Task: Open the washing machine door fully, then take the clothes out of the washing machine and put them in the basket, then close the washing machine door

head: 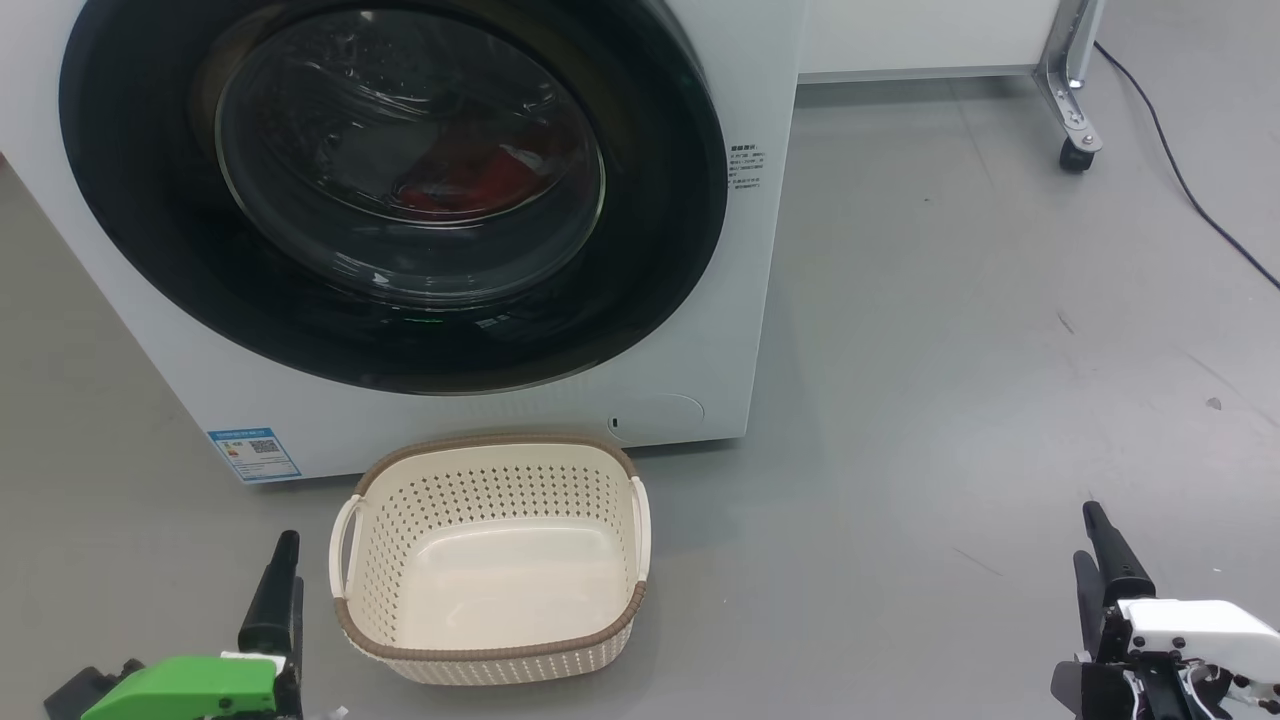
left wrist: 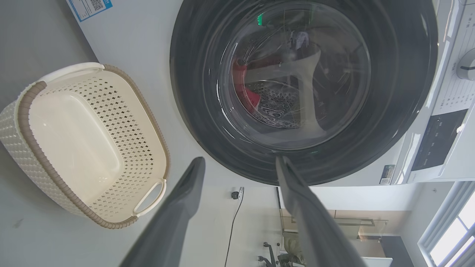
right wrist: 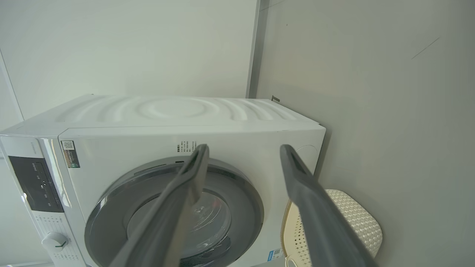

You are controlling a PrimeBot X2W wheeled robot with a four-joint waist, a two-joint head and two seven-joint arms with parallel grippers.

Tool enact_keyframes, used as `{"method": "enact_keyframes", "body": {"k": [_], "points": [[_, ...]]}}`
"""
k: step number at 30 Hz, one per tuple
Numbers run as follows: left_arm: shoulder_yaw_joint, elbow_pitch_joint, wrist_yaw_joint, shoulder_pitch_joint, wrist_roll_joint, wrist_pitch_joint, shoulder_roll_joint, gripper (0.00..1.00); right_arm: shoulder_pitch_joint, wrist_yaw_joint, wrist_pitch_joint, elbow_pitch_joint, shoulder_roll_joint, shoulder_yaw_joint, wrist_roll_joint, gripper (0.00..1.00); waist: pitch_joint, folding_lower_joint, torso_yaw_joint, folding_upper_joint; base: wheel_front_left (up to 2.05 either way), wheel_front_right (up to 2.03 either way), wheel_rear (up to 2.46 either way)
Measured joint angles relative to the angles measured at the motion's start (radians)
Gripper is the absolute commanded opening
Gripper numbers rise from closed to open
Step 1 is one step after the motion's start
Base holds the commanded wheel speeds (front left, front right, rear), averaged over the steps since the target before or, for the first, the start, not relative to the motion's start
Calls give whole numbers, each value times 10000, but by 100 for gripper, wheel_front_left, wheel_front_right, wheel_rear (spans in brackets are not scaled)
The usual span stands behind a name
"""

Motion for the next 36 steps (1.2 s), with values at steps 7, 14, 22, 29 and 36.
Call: {"method": "enact_keyframes", "body": {"k": [7,14,22,29,36], "points": [[-322,-84,0,-149,564,-295,75,100,-6,2,-284,0,-146,198,-581,100,1,0,8,0,0,0,0],[-679,-94,-2,-241,1490,-617,349,100,-56,2,-621,-2,-405,499,-1429,100,1,0,16,0,0,0,0],[-1174,-121,-2,-429,2826,-951,644,100,-160,2,-966,0,-775,884,-2740,100,-4,0,29,0,0,0,0],[-1524,-88,40,-469,4092,-1181,842,100,-270,-92,-1244,-19,-1124,1360,-4186,100,-4,0,50,0,0,0,0],[-1726,-115,282,-627,5352,-1392,907,100,-374,-274,-1469,-105,-1371,1952,-5710,100,-5,0,63,0,0,0,0]]}}
